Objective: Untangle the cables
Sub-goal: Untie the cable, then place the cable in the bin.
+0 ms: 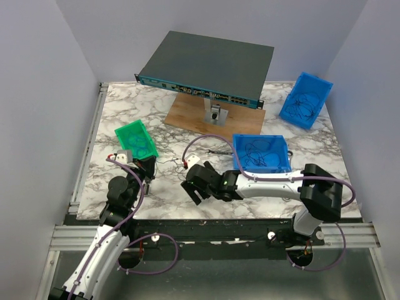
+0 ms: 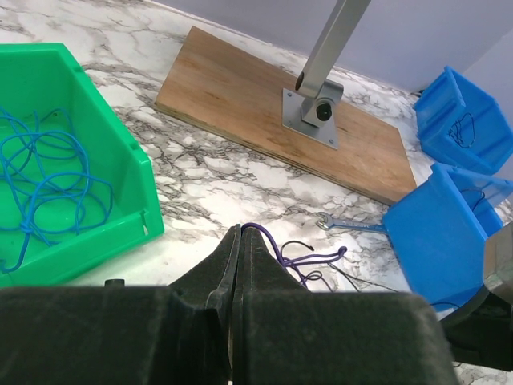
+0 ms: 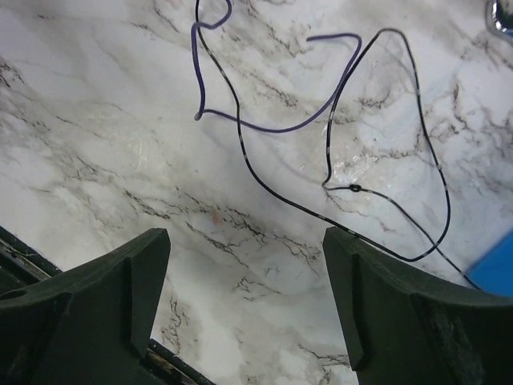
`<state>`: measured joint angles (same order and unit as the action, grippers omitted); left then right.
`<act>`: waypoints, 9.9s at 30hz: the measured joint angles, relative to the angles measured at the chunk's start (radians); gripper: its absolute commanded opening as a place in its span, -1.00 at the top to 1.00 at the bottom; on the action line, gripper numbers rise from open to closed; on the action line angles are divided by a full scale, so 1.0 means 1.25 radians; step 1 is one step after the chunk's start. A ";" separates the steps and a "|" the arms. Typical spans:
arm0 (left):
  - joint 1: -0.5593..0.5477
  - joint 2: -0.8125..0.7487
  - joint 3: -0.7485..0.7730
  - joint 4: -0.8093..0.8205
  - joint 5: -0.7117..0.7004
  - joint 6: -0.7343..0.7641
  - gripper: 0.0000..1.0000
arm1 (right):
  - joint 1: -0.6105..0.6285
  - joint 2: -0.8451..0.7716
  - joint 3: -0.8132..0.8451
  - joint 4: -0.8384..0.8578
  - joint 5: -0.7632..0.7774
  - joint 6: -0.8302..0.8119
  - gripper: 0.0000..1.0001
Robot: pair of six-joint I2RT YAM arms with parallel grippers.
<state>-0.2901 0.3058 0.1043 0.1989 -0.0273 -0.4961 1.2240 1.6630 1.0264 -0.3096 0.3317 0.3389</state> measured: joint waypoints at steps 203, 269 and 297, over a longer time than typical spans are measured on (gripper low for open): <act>-0.089 0.334 0.134 -0.042 0.150 0.065 1.00 | -0.248 -0.283 0.566 0.549 0.719 -0.867 0.93; -0.093 0.343 0.101 0.013 0.106 0.061 1.00 | -0.909 0.324 1.153 0.367 0.200 -0.389 0.86; -0.093 0.348 0.101 0.013 0.106 0.061 1.00 | -0.958 0.214 0.552 0.345 0.114 -0.241 0.98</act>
<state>-0.4065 0.7403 0.2310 0.2150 0.1047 -0.4202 0.0269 1.9305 1.7164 0.1219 0.4747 0.0372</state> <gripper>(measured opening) 0.012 0.051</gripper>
